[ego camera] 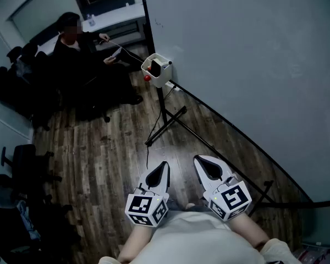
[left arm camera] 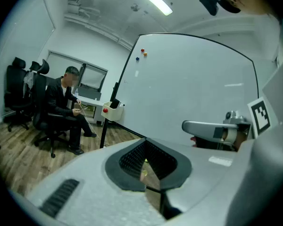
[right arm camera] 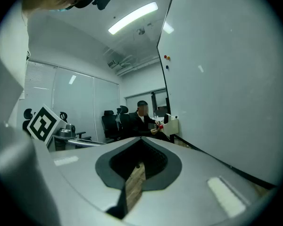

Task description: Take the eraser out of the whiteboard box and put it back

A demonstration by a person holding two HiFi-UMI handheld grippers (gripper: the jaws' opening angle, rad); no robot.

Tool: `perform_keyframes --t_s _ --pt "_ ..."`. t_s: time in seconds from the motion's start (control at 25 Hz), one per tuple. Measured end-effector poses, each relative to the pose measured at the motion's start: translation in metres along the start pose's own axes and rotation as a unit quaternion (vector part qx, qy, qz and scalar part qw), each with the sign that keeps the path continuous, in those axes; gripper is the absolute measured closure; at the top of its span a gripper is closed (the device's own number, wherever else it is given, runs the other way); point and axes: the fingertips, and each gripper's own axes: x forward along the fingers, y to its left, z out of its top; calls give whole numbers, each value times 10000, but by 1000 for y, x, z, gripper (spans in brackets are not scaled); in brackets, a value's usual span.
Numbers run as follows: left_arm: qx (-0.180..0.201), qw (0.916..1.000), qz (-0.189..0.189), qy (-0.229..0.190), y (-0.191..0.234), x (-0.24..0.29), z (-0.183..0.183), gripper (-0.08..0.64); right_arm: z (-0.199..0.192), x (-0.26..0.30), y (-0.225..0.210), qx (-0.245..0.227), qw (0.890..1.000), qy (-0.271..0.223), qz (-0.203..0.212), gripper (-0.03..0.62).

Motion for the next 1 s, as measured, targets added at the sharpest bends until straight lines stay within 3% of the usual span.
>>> perform_keyframes --t_s 0.16,0.28,0.44,1.0 --pt "-48 9996 -260 18 -27 -11 -5 560 -2 -19 6 169 9995 -223 -151 589" --pt "172 9993 -325 -62 -46 -20 -6 560 -7 -31 18 152 9997 -187 -102 589" --pt "363 9989 -253 -141 -56 -30 -10 559 -18 -42 33 130 9999 -82 6 589" --pt "209 9991 155 -334 -57 -45 -17 558 -12 -60 39 63 9989 -338 316 588"
